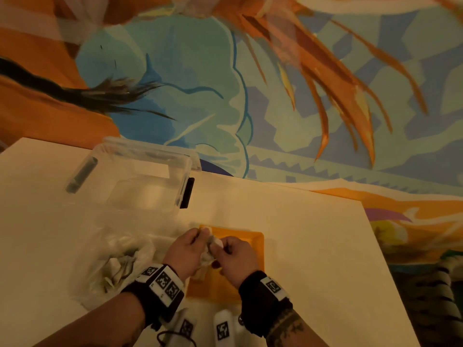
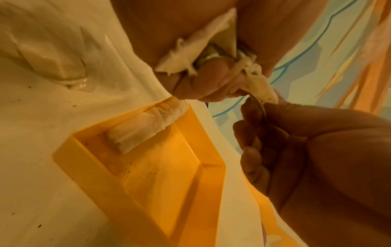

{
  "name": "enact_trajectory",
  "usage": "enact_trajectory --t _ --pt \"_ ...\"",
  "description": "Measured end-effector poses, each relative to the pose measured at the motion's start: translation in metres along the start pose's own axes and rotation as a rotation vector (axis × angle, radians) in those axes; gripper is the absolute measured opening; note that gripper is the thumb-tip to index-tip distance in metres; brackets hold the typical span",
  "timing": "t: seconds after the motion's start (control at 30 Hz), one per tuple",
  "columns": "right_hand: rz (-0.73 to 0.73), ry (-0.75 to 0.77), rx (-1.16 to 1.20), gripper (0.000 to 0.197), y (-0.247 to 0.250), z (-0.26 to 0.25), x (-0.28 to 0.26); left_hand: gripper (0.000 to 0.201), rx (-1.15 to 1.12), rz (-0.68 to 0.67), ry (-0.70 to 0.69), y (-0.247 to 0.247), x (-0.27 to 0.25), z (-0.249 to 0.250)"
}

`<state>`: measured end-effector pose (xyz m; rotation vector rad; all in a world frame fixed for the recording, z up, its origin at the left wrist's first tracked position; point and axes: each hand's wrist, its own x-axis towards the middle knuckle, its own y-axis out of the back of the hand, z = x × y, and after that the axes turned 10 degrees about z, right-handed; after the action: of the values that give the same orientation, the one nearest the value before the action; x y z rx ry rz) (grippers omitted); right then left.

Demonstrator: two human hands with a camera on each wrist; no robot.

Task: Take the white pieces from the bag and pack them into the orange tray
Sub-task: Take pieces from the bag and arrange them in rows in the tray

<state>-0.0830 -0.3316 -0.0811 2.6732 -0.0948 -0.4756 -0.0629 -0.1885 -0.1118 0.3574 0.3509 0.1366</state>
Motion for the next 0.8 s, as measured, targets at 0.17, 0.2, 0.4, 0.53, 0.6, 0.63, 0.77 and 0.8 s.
enact_trajectory --t 0.17,0.2,0.4,0.53,0.6,0.63,0.77,0.8 --pt "-0.025 0.008 -0.027 0.02 0.019 -0.003 0.006 0.034 -0.15 -0.051 0.082 -0.004 -0.009 0.001" --pt "-0.032 0.034 -0.047 0.02 0.023 -0.004 0.007 0.033 -0.173 -0.055 0.091 -0.004 -0.011 0.002" --pt "0.035 0.228 -0.272 0.018 0.043 -0.009 0.016 0.013 -0.14 -0.01 0.073 0.005 -0.014 0.001" --pt "-0.105 0.383 -0.577 0.02 0.045 -0.018 0.019 0.024 -0.052 -0.048 -0.035 0.013 -0.013 -0.001" --pt "-0.183 0.383 -0.625 0.021 0.04 -0.019 0.018 0.027 0.004 -0.116 -0.079 0.014 -0.015 -0.001" --pt "-0.194 0.383 -0.622 0.019 0.037 -0.019 0.017 0.023 0.043 -0.137 -0.099 0.013 -0.017 -0.001" --pt "-0.111 0.38 -0.558 0.009 0.03 -0.016 0.016 0.014 0.252 -0.104 -0.172 0.014 -0.022 0.007" --pt "-0.092 0.378 -0.523 0.009 0.03 -0.015 0.016 0.015 0.252 -0.1 -0.169 0.014 -0.022 0.007"
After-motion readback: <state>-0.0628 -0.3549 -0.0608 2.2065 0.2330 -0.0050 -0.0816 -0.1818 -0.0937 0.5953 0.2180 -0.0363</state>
